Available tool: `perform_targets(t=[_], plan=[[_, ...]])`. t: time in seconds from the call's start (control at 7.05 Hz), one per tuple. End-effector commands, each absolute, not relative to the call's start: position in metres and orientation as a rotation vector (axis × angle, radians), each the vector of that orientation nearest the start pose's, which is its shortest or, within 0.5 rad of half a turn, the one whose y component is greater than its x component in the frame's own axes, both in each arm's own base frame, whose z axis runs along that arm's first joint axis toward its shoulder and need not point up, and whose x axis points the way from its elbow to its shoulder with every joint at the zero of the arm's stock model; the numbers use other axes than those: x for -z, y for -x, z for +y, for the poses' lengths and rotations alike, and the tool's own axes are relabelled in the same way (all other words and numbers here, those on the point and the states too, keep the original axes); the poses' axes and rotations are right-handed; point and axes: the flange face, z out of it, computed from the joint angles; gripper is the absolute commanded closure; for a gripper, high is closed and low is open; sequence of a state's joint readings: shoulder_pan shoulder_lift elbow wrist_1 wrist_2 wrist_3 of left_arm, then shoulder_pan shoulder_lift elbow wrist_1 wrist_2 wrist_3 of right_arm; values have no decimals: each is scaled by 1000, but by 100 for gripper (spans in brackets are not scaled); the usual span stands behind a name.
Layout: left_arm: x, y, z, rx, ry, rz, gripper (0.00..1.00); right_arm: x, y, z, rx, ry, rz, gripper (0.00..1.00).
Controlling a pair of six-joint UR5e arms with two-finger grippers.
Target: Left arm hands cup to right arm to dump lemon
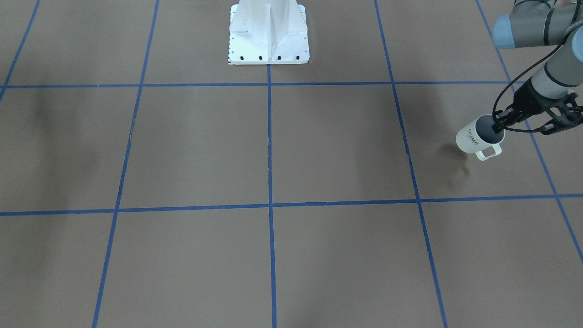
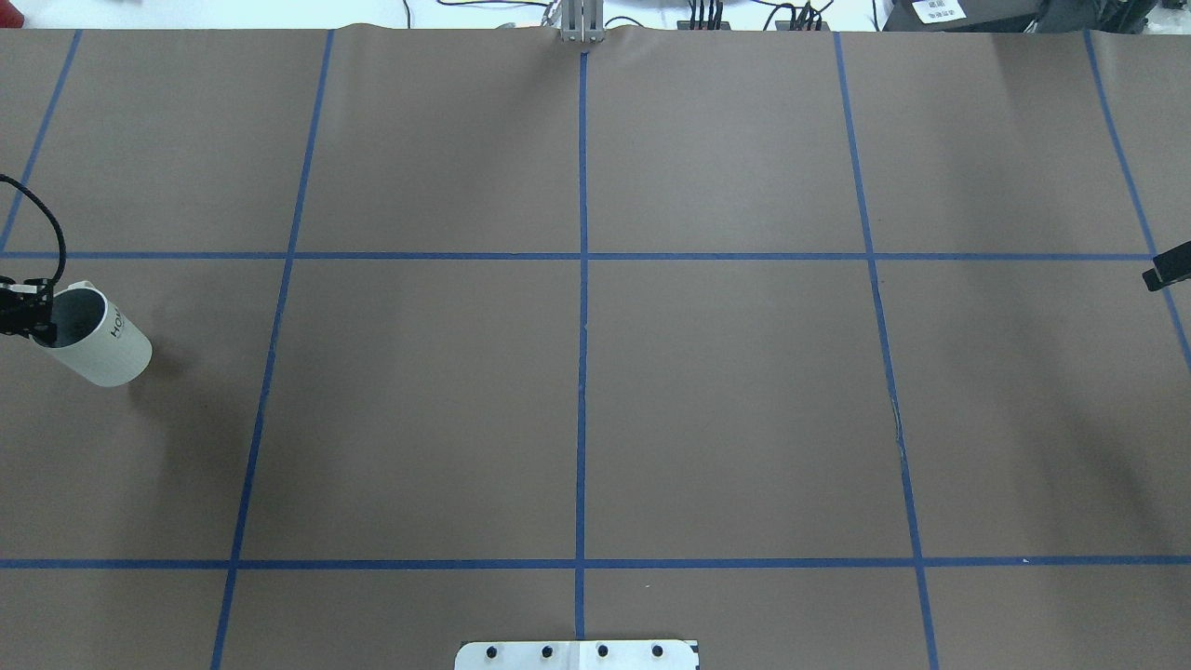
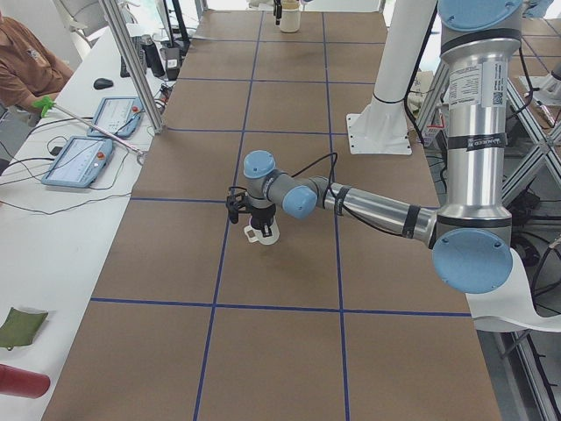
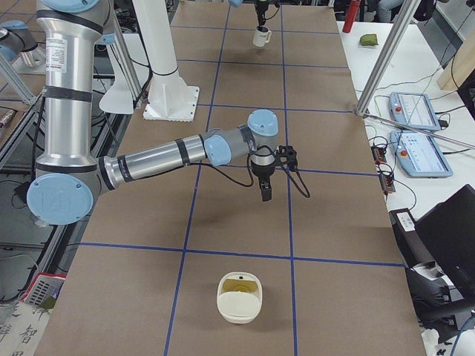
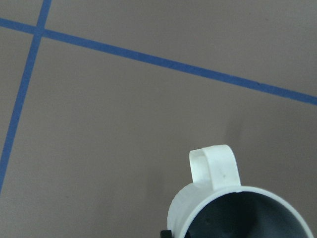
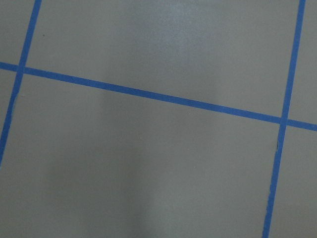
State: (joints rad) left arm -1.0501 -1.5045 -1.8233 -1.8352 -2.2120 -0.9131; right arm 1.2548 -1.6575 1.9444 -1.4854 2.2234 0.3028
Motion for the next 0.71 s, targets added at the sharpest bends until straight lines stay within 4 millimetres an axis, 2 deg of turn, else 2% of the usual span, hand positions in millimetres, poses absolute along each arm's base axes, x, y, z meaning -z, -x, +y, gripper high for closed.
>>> perform_targets(t=[0.0, 0.14, 0.28, 0.57], plan=[[-553, -185, -452, 207, 98, 746, 28, -509, 74, -461, 137, -150, -729, 0], [-550, -184, -453, 200, 74, 764, 0, -507, 75, -462, 139, -157, -729, 0], [-550, -182, -449, 199, 73, 766, 0, -506, 74, -462, 139, -160, -728, 0], [-524, -173, -449, 172, 28, 805, 0, -502, 69, -465, 132, -205, -739, 0]])
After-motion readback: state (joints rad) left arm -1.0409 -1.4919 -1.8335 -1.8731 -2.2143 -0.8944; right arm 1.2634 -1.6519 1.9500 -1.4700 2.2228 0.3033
